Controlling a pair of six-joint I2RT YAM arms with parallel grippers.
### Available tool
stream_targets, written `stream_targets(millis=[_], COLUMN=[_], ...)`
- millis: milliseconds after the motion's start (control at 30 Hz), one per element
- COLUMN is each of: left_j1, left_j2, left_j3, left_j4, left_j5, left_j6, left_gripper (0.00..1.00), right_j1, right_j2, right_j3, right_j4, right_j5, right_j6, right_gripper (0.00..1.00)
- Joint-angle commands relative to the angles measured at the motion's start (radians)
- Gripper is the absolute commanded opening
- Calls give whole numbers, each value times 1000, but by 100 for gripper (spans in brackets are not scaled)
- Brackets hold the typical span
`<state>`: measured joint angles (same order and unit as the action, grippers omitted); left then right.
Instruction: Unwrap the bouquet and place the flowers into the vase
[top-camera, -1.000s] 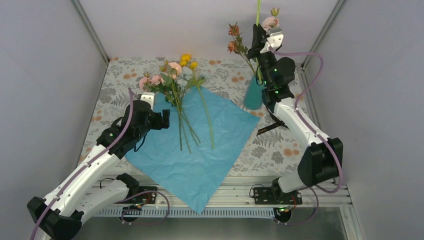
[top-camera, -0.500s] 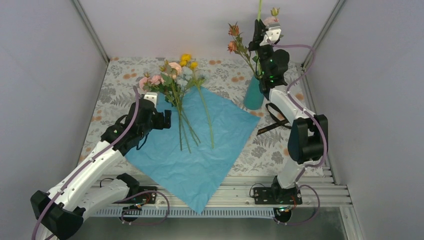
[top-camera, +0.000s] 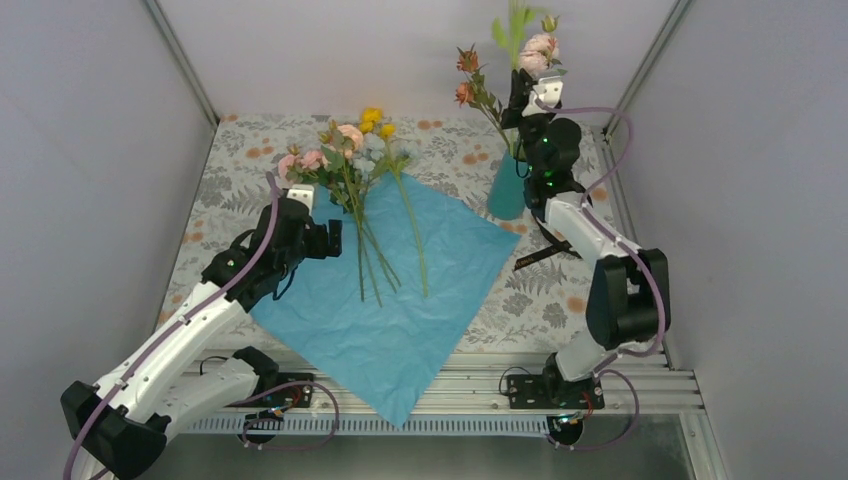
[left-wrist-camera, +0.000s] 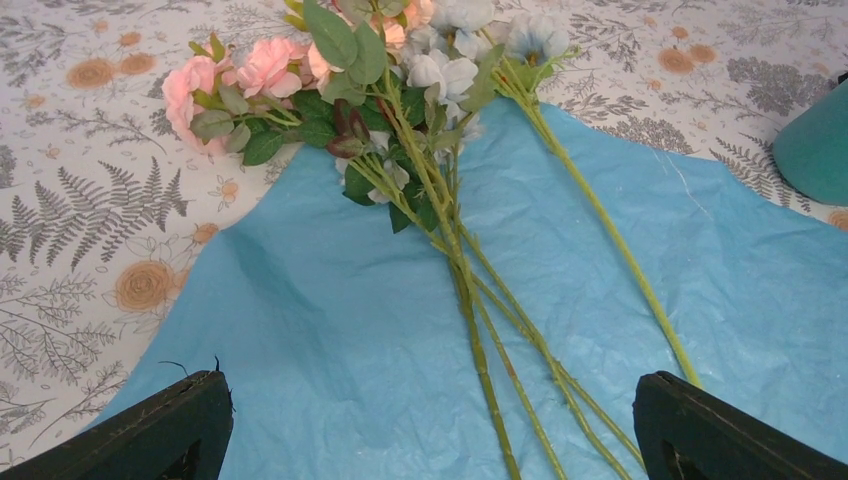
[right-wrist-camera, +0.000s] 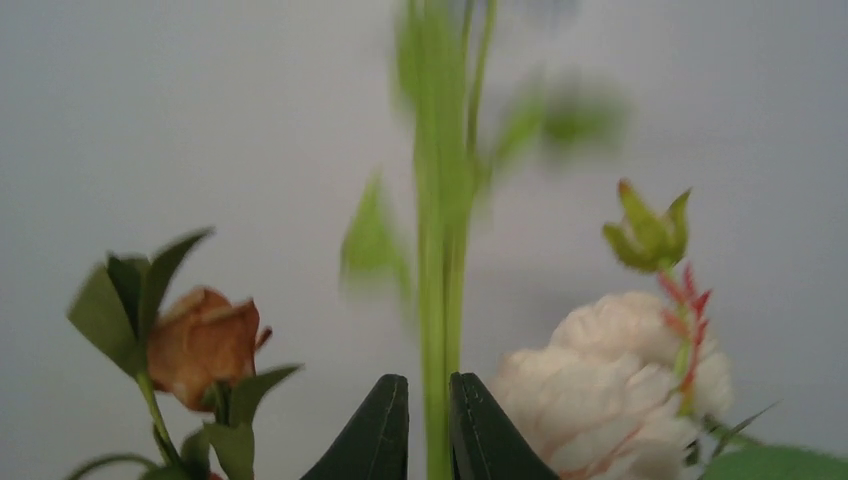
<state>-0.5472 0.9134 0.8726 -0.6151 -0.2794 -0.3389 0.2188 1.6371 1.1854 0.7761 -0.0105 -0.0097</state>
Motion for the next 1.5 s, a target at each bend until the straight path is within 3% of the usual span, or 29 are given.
stream_targets(millis=[0, 267, 433, 667, 800, 967, 1167, 1467], left_j1=[-4, -3, -3, -3, -3, -3, -4, -5], left_j2=[-27, -63, -80, -83, -95, -95, -97, -95], left_j3=[3, -4, -6, -3, -6, -7, -9, -11], left_j4=[26, 28, 33, 32, 36, 38, 41, 43], left_j5=[-5, 12, 12, 10, 11, 20, 31, 30], left_j6=[17, 23, 31, 44, 47, 49, 48, 52], left_gripper=[100, 100, 100, 100, 100, 100, 100, 100], right_j1=[-7, -6, 8, 170, 279, 375, 412, 416], right_j2=[-100, -201, -268, -331, -305, -160, 181, 464], right_j3=[-18, -43, 4, 2, -25, -7, 254, 440], right_j4=[-87, -284, -565, -900, -982, -989, -1154, -1151], right_j5=[41, 46, -3, 76, 141, 155, 185, 87], right_j6=[-15, 27, 139, 301, 417, 413, 347, 331], right_gripper=[14, 17, 25, 27, 32, 35, 36, 37])
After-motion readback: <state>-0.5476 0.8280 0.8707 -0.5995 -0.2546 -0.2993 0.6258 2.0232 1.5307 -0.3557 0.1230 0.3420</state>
